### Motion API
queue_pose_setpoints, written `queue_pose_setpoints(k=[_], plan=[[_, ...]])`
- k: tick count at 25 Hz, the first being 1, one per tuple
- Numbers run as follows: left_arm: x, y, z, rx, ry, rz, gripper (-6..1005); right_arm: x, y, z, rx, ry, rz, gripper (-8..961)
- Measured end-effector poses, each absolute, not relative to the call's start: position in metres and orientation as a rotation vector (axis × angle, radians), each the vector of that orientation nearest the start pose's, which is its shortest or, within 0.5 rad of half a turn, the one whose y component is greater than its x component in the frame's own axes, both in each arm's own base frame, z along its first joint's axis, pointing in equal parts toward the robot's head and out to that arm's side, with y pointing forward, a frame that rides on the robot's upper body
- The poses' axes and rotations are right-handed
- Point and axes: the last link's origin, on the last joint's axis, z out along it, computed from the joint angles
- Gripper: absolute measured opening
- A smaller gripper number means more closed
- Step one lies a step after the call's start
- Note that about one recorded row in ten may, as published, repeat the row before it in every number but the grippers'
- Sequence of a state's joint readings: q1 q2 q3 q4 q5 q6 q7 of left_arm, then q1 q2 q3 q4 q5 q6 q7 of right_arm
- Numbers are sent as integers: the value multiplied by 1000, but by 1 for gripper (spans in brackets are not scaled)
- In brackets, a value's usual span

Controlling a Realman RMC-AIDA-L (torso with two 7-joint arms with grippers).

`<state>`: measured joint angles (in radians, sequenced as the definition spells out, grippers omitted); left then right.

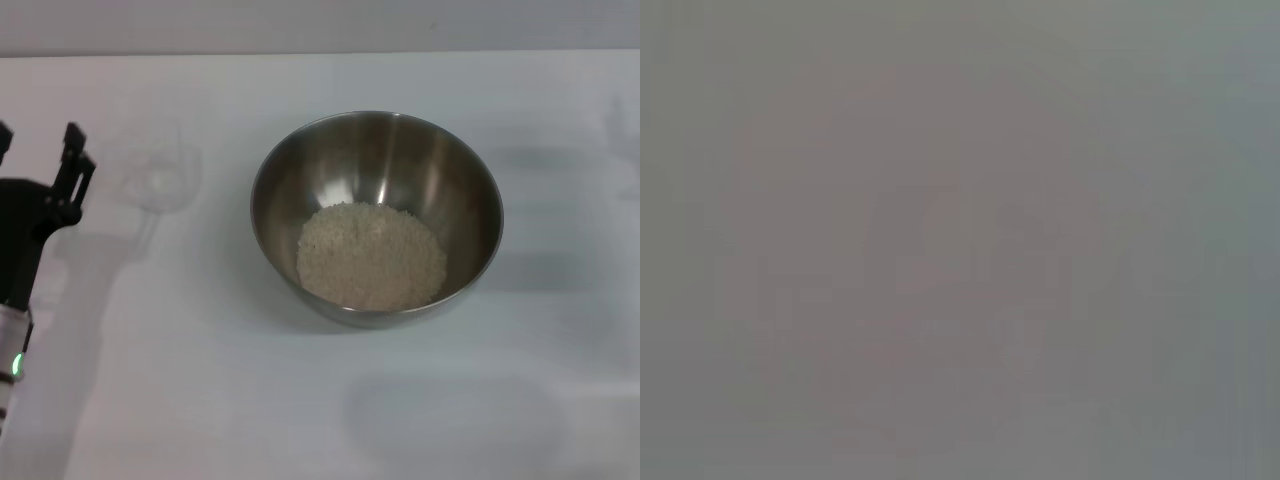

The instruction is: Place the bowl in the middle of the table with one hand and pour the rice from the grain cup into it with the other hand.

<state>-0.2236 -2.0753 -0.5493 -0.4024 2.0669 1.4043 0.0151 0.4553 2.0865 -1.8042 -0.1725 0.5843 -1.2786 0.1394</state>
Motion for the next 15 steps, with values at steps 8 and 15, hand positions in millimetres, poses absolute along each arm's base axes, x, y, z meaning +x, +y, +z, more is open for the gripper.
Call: queue_pose_setpoints(k=[8,15], plan=[[-294,279,-37,-1559,-463,-871,758,330,336,19,-1405,546,812,533],[-293,283,-38,-1565,-469,-867,759,320,338,8,-1484,521,821,535]])
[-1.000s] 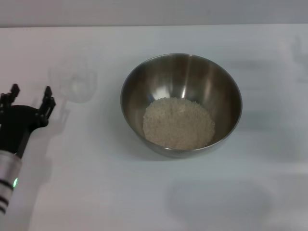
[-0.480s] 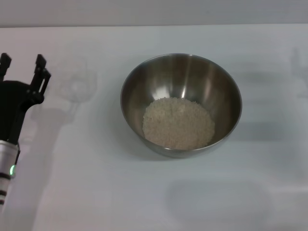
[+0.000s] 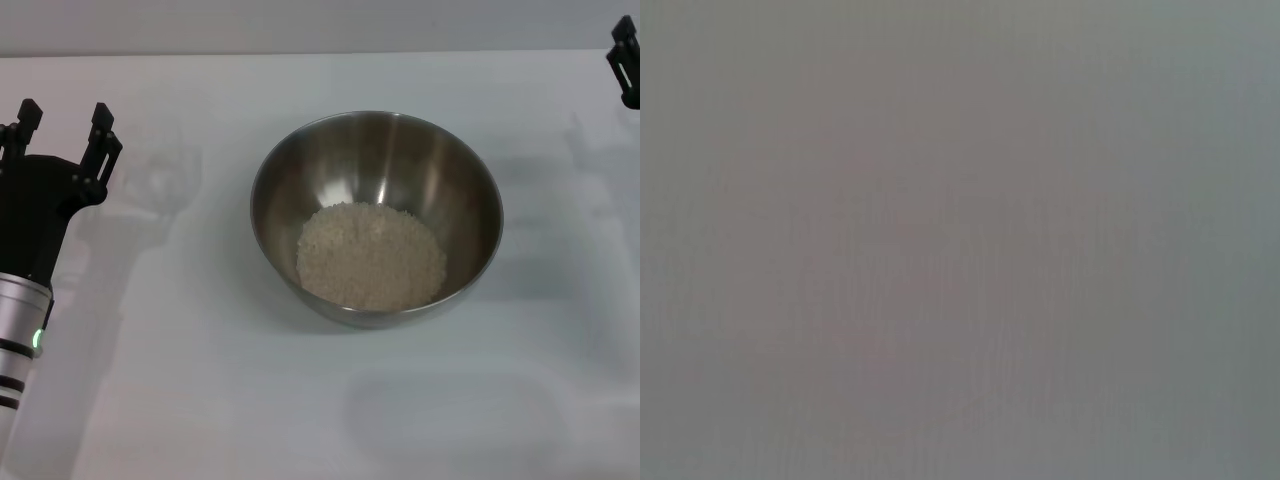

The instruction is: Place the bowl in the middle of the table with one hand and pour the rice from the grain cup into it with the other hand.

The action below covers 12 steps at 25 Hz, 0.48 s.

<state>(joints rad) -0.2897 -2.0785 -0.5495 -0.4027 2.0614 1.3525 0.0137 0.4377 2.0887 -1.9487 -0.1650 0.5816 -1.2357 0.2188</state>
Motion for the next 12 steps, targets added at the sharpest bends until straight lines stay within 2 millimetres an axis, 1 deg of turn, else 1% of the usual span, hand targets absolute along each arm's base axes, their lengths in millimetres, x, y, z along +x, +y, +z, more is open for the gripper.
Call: queue_pose_setpoints(k=[1,6,11,12], plan=[[-294,282,-38,-1564,-469,-866,759,317,341,9,-1489,512,827,535],[-295,282,-37,-1560,-471,-862,760,316,341,9,-1498,489,817,719],[-295,282,-37,-1563,-467,-862,760,312,343,10,-1500,451,804,779],[-295,282,-37,-1563,-467,-862,760,311,344,10,-1499,451,807,778]])
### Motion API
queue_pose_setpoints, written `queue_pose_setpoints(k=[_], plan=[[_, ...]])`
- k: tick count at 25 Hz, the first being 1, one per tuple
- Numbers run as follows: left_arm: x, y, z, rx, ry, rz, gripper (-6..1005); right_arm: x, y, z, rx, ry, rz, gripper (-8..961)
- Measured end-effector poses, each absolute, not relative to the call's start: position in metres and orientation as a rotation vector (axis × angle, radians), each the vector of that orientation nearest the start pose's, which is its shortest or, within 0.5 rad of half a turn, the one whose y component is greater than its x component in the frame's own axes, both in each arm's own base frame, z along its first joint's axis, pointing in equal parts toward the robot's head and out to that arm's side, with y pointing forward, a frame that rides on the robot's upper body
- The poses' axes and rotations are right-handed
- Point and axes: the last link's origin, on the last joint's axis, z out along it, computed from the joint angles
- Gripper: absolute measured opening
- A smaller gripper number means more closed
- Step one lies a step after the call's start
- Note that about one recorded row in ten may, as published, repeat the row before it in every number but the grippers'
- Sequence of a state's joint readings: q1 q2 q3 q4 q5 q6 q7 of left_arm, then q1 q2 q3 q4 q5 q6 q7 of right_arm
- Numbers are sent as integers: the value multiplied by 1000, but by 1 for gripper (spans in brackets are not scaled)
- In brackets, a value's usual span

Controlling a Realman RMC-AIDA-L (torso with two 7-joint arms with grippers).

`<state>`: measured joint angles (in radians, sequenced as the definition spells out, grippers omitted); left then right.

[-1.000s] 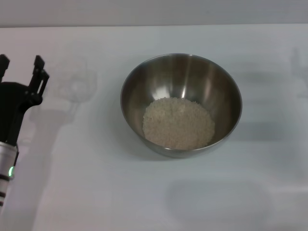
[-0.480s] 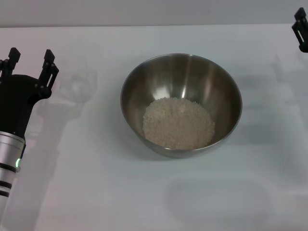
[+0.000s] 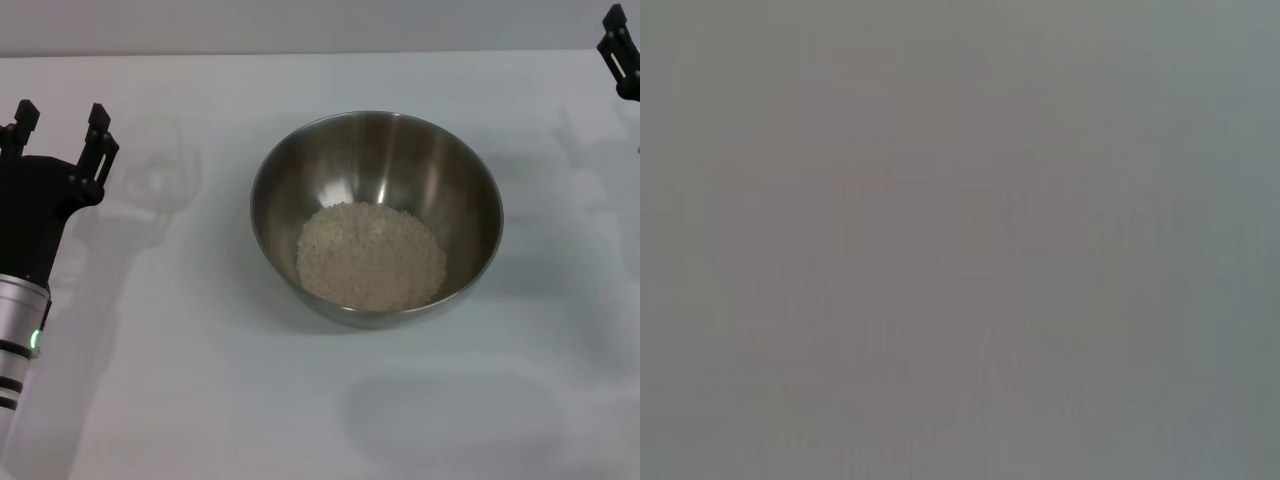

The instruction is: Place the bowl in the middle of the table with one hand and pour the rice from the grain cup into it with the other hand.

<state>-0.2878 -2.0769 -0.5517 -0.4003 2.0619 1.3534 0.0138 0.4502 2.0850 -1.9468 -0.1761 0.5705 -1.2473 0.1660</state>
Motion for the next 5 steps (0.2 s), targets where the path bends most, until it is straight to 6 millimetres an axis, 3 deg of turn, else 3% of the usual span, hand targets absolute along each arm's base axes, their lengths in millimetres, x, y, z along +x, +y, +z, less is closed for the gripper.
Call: queue_pose_setpoints(k=[5], plan=[[-293,284,-38,-1564,-465,-867,760,310,346,10,-1499,451,809,775]])
